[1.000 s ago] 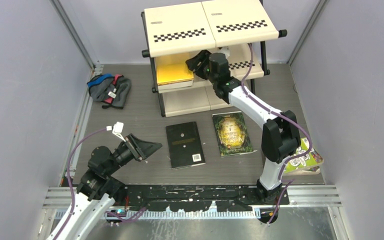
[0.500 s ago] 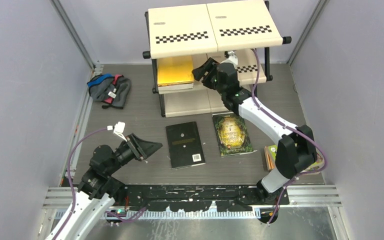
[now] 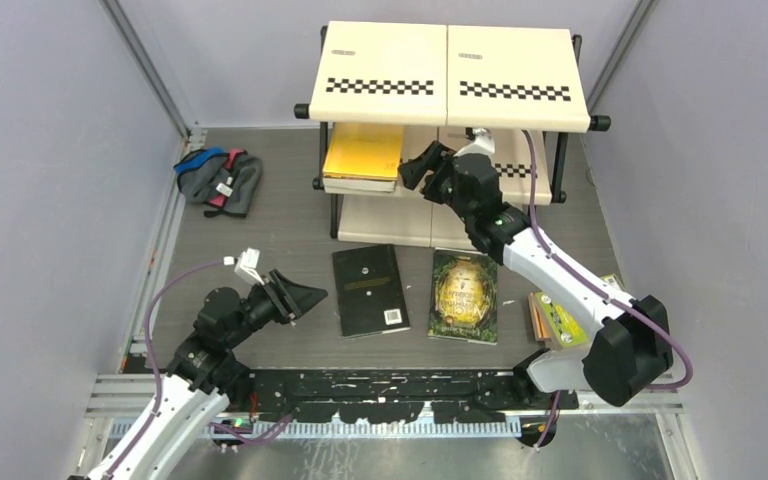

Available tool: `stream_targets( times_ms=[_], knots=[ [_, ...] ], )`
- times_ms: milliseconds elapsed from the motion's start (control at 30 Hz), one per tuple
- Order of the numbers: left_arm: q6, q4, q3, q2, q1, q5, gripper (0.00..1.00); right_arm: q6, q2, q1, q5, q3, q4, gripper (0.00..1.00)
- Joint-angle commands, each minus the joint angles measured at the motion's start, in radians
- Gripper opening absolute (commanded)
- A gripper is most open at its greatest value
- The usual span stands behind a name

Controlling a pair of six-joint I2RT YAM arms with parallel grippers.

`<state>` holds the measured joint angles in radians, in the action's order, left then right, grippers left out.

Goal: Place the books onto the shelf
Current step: Place the book on the shelf, then move the shelf to the center of the board.

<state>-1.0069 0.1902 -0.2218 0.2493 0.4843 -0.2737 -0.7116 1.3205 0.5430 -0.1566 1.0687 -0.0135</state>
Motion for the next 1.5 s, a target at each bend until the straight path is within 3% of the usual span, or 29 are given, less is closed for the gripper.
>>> stream_targets(
  times_ms=[0,200,500,800,1467],
  knots=[
    [0.032,-0.077,-0.011,0.024,0.001,0.021,0.51,0.124,-0.012,-0.004,0.005,0.036,-0.123,0.75],
    [0.043,-0.098,-0.013,0.044,0.0,0.027,0.5,0.165,-0.045,-0.005,0.031,0.064,-0.164,0.75],
    [0.06,-0.135,-0.021,0.081,0.0,0.026,0.51,0.088,-0.135,-0.003,0.064,-0.013,-0.241,0.75],
    [0.077,-0.183,-0.02,0.125,0.0,0.017,0.51,-0.07,-0.179,-0.004,0.141,-0.075,-0.38,0.75],
    [0.11,-0.234,-0.054,0.18,0.0,0.011,0.51,-0.377,-0.109,-0.057,0.138,-0.162,-0.555,0.75]
  ],
)
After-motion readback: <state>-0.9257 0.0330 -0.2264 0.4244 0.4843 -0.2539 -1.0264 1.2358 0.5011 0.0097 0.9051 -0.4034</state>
